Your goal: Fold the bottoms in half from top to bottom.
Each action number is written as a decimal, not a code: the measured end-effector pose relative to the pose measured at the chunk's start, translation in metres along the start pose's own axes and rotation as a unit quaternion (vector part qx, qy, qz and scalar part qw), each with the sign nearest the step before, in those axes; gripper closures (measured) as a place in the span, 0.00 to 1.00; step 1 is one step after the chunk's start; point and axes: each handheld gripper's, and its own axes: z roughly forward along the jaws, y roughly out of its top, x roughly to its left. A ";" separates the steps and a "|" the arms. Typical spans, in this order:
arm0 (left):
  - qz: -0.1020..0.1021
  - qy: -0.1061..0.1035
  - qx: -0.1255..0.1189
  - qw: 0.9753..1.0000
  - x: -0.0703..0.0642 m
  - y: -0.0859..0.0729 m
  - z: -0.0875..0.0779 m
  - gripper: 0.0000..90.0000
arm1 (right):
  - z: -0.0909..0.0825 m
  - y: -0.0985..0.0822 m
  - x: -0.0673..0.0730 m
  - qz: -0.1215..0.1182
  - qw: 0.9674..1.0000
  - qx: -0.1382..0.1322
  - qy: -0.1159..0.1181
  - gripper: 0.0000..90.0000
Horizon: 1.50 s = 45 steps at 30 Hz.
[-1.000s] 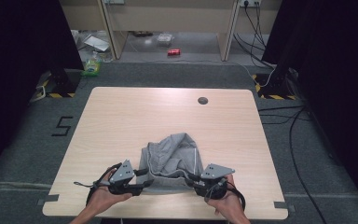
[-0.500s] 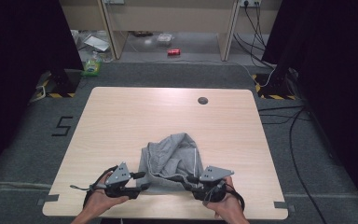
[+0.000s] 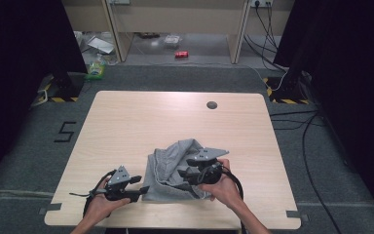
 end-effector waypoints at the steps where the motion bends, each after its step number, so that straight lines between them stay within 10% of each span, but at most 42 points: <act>1: 0.002 0.003 0.004 1.000 -0.001 -0.001 0.001 0.49 | 0.005 0.005 -0.001 0.004 1.000 -0.001 0.001 0.50; 17: 0.023 0.023 0.011 0.999 -0.007 -0.009 0.008 0.47 | 0.084 0.069 -0.009 0.002 0.999 0.051 0.019 0.46; 30: 0.023 0.020 0.011 0.999 -0.007 -0.009 0.008 0.47 | 0.126 0.079 -0.023 0.016 0.994 0.111 0.010 0.56; 36: 0.025 0.019 0.012 0.999 -0.006 -0.009 0.008 0.47 | 0.114 0.077 -0.022 0.005 0.995 0.094 0.014 0.89; 45: 0.024 0.018 0.010 0.999 -0.006 -0.009 0.008 0.47 | 0.036 0.056 -0.002 -0.014 1.000 0.007 0.004 0.96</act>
